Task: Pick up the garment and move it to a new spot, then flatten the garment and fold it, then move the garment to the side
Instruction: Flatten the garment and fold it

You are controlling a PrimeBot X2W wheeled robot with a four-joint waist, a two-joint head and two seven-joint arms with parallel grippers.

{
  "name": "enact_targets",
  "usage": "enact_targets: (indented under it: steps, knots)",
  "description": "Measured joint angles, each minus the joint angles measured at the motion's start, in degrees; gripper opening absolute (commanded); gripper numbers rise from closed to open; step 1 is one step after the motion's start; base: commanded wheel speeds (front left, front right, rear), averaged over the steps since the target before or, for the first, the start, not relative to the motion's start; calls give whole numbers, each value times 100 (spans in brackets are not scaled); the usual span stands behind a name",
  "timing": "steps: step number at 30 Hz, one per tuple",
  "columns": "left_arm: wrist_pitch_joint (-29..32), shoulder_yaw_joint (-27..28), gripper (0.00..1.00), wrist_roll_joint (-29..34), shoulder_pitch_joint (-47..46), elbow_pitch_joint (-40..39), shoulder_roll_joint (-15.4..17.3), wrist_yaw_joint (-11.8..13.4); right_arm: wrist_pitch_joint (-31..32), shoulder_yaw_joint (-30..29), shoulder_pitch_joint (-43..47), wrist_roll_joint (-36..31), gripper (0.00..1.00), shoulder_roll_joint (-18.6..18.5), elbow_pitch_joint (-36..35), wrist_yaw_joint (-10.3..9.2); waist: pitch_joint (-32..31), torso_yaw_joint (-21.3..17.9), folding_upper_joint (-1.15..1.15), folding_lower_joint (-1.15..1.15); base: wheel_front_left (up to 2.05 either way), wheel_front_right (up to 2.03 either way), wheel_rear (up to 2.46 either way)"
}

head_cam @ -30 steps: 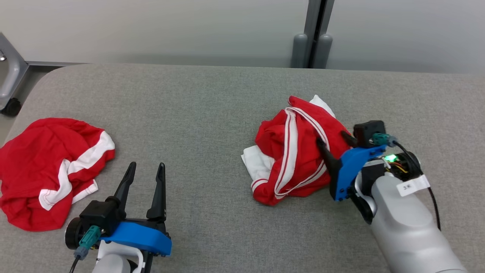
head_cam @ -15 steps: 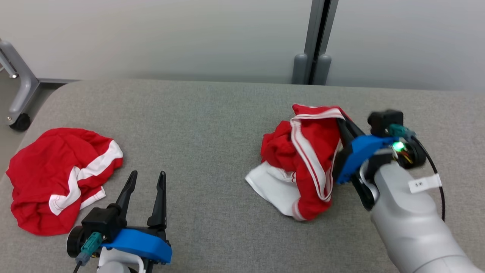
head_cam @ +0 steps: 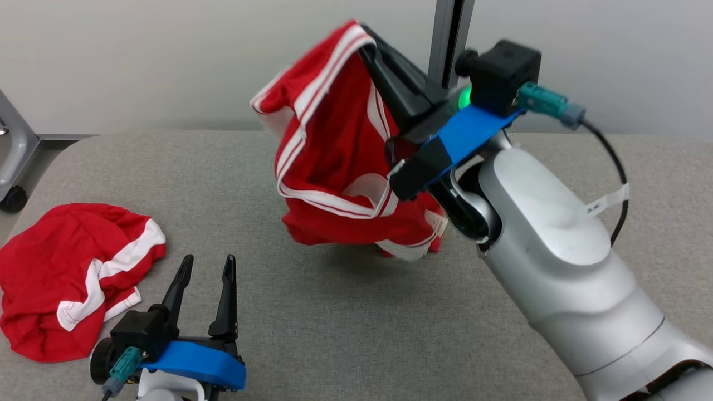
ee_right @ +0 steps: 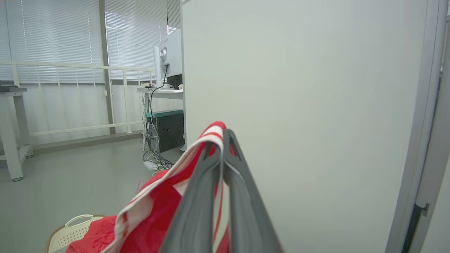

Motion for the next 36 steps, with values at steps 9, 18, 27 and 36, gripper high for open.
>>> enact_targets:
  steps: [9, 18, 27, 36]
  knots:
    - [0, 78, 100, -8, 34, -110, 53, 52, 167, -402, -86, 522, 0, 5, -1363, 0, 71, -193, 0, 0, 0, 0, 0]
    - [0, 42, 100, -13, 15, -185, 45, 57, 737, -1735, 1032, -220, 0, 3, -1170, 0, 244, -433, 0, 1, 0, 0, 0]
    - [0, -73, 100, 0, -224, -226, 46, 40, 705, -3278, 1251, -1179, 0, -4, 292, -1, 598, -425, 0, 1, 0, 0, 0]
    - [0, -267, 100, 64, -470, -199, 12, -45, 41, -4241, 557, -1761, 0, -223, 1878, -1, 930, -35, 0, 1, 0, 0, 0]
